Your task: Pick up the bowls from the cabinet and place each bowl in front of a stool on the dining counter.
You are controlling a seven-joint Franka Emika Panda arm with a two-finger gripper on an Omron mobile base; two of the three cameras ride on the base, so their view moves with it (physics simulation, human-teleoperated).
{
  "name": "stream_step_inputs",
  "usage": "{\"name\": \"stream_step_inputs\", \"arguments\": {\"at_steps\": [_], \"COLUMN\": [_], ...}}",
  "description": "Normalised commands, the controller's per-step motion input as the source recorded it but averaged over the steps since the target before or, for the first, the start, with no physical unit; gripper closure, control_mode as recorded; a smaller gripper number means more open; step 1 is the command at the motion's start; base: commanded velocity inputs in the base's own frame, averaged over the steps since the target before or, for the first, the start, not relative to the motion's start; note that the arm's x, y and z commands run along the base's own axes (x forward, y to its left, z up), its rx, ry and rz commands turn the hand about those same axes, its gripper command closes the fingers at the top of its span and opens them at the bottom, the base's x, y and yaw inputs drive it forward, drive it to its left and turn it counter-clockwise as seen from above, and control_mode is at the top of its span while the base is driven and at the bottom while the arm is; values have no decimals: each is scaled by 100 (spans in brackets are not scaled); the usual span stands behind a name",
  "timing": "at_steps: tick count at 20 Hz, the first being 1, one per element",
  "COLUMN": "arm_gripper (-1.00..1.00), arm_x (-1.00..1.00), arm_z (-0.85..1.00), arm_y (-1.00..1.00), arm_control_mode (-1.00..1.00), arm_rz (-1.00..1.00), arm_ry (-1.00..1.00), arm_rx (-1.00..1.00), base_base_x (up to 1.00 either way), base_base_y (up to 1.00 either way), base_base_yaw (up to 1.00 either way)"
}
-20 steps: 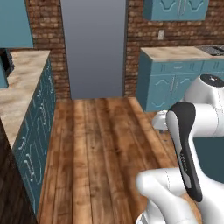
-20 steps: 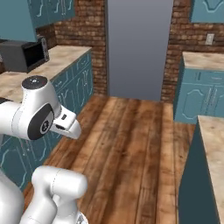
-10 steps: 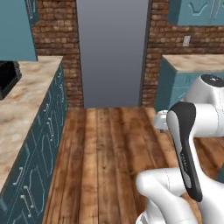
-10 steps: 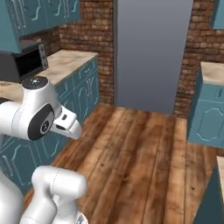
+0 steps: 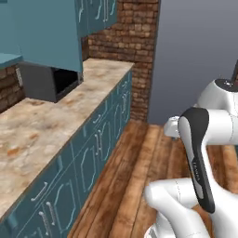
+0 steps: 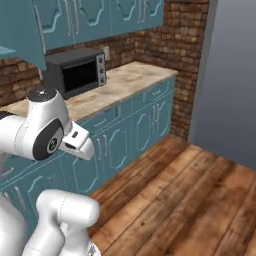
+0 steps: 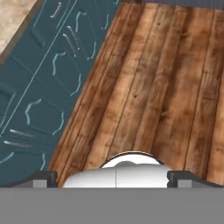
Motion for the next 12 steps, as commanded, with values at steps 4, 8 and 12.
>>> {"name": "stream_step_inputs", "arguments": {"at_steps": [4,8,12], "arm_gripper": [-100,-100,-100], "arm_x": [0,0,0], "arm_z": [0,0,0], "arm_y": [0,0,0], "arm_control_mode": [100,100,100], "arm_rz": [0,0,0], "arm_ry": [0,0,0], "arm_rx": [0,0,0], "base_base_x": [36,29,38], "base_base_y": [-17,2,8], "base_base_yaw": [87,66,62]}}
